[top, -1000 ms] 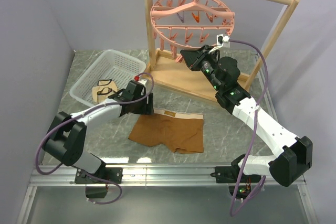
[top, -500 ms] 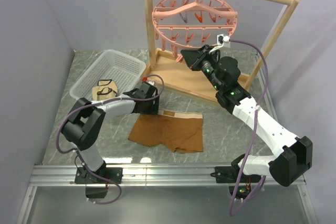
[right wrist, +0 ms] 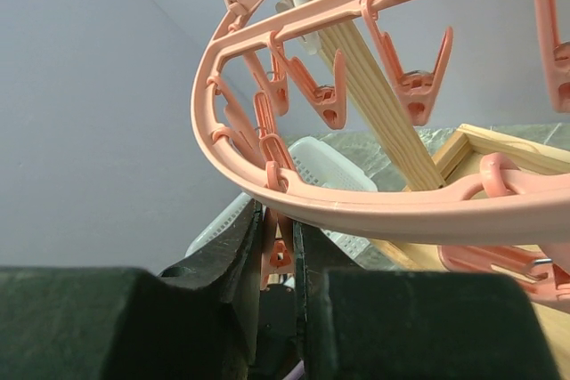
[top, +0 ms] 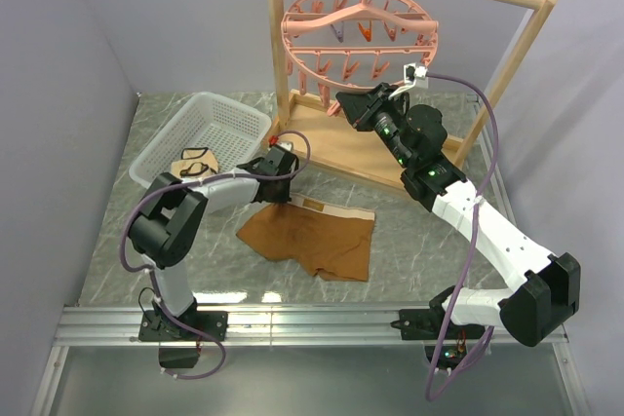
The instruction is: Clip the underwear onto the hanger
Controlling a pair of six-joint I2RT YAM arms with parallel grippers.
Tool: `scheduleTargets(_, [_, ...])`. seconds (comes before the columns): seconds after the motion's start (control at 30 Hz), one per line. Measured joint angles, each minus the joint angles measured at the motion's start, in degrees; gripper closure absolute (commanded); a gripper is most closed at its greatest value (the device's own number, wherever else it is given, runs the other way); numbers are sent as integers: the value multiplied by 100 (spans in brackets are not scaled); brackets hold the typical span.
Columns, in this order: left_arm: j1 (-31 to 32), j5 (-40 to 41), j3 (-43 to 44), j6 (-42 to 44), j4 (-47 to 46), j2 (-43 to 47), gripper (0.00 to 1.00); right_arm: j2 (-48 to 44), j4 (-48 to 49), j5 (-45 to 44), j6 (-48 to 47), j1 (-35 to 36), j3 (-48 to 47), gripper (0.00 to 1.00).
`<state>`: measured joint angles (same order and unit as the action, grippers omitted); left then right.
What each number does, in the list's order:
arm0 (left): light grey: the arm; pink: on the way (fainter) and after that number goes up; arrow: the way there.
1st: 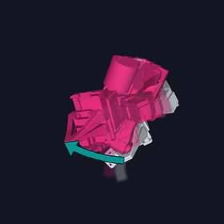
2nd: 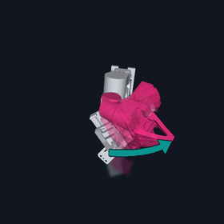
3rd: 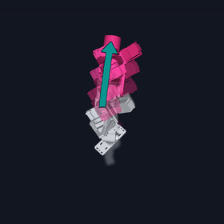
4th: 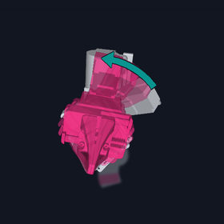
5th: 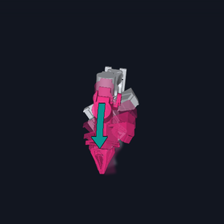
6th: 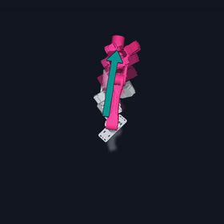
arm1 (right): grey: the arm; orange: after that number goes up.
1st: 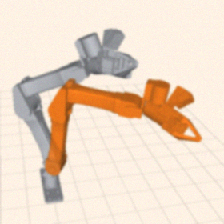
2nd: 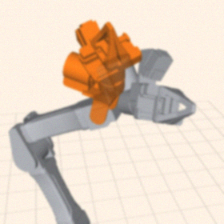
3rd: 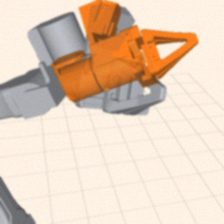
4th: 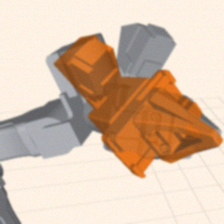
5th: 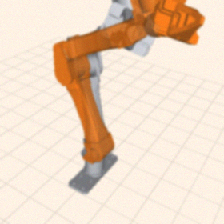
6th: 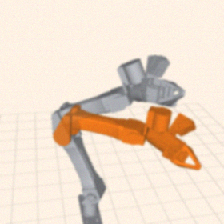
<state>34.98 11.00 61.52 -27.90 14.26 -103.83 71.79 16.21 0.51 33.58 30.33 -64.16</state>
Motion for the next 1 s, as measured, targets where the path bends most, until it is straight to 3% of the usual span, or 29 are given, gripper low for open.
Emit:
scheduleTargets(0.07, [0, -39, 59, 15, -15, -48, 100, 0, 0, 4, 0, 0, 0, 100])
scheduleTargets(0.3, [50, -114, -463, 192, -461, 361, 100, 0, 4, 42, 2, -11, 2, 100])
scheduleTargets(0.47, [234, -402, -1661, 662, -1147, 1971, 100, 0, 11, 70, 2, -11, 15, 100])
scheduleTargets(0.6, [332, -662, -1823, 1193, -2111, 2872, 100, 0, 120, 111, -2, -15, 114, 100])
scheduleTargets(0.77, [457, -857, -1825, 1818, -3204, 3106, 100, 0, 229, 170, -28, -46, 192, 100])
scheduleTargets(1.0, [584, -1008, -1827, 2433, -3965, 3053, 100, 0, 354, 302, -44, -48, 208, 100])
